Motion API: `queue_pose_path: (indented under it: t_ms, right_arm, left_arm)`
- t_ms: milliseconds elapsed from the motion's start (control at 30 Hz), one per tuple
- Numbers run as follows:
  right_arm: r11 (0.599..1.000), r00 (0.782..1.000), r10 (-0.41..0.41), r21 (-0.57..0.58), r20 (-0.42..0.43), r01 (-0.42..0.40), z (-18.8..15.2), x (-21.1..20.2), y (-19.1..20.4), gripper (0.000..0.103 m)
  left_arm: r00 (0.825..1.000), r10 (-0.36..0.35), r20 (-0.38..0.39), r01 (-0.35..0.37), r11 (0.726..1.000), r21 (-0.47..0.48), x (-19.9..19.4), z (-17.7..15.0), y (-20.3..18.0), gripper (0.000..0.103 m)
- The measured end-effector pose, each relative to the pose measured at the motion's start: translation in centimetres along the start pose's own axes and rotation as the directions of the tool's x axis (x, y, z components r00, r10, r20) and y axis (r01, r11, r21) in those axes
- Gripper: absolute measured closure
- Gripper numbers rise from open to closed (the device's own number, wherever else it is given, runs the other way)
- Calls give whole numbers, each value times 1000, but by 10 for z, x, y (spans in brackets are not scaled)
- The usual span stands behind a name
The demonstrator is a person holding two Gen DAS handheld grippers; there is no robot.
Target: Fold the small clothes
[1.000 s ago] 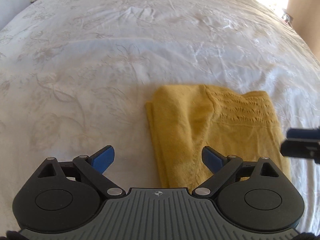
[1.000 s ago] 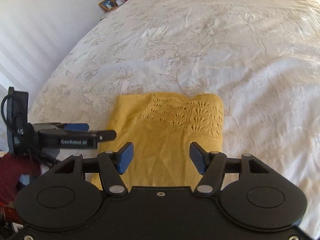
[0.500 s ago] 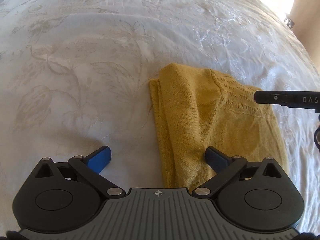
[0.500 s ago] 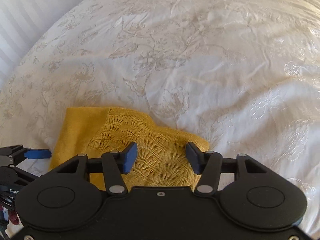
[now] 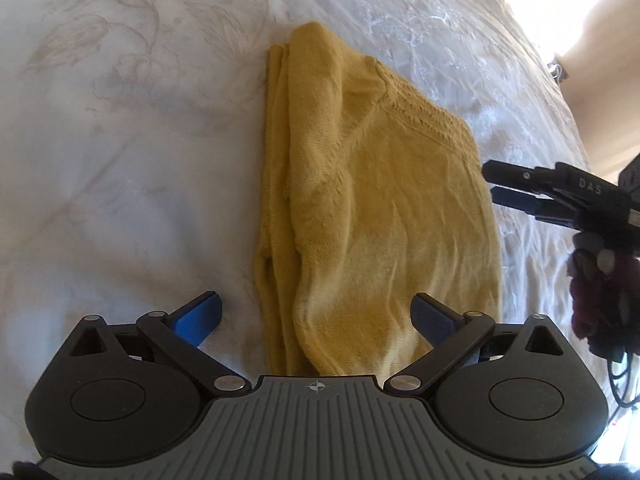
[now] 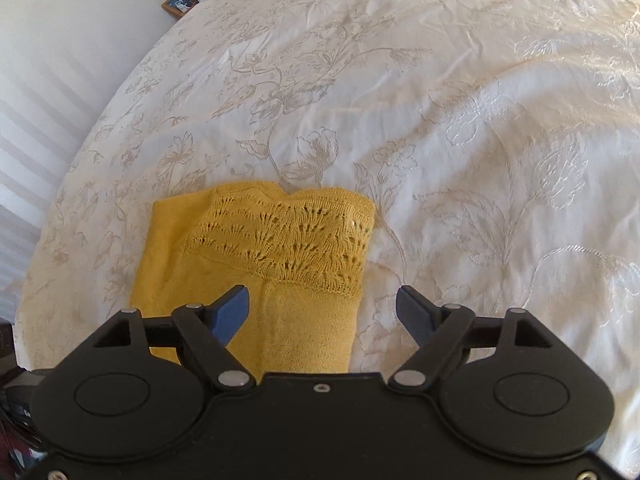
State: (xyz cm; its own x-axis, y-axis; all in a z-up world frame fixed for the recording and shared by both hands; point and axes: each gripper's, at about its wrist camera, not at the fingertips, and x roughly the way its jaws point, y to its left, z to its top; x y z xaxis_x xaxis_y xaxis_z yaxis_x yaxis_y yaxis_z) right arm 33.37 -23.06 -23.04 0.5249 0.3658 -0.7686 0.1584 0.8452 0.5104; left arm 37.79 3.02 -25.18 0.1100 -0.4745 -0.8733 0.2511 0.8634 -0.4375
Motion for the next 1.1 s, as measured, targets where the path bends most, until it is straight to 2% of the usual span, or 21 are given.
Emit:
queue_pose_path:
  t_ms: [167,233,333,500,567,600,633,700,733,800,867,933,1033,1100]
  right_arm:
    - [997,997,72,43,-32,-71,9,28,-7,20]
    - [994,994,101,43,-42,-99,14,38,-6,16]
    - [986,987,157,54,-35,-155,19,46,-5,8]
    - [976,977,209,80,-48,-205,22,49,-5,9]
    - [970,973,227,97,-48,-222,18,46,-7,12]
    - [970,972,228,103,-49,-222,16,44,-8,19]
    - [972,975,216,106,-49,-210,15,41,-9,29]
    - [976,980,190,116,-55,-183,16,39,-10,44]
    - [977,981,186,116,-61,-178,18,40,-8,54]
    - [986,986,152,76,-63,-147,21,36,0,59]
    - [993,991,120,29,-60,-118,23,29,11,62]
    - [993,992,117,38,-38,-115,22,18,14,65]
    - [991,993,115,64,-6,-115,17,-2,11,67]
    - [992,995,100,75,0,-100,12,-15,8,67]
  left_arm:
    - [998,-62,7,62,997,-43,23,8,-3,1]
    - [997,-75,23,76,996,-55,28,13,-1,1]
    - [994,-105,17,106,993,-44,30,18,-1,1]
    - [987,-159,0,159,987,-37,23,14,4,5]
    - [986,-168,0,168,985,-49,21,9,7,17]
    - [986,-168,1,168,984,-53,19,7,9,19]
    - [987,-161,5,161,985,-54,19,7,10,28]
    - [990,-140,1,140,989,-56,21,10,11,59]
    - [990,-140,-7,139,988,-67,22,11,13,85]
    - [981,-193,-14,191,975,-110,24,11,17,87]
    - [981,-193,-22,191,977,-92,21,12,11,88]
    - [976,-215,-21,212,973,-87,17,12,5,88]
    - [961,-276,-2,274,954,-125,7,10,1,88]
    - [955,-296,-4,294,950,-107,5,7,-10,88]
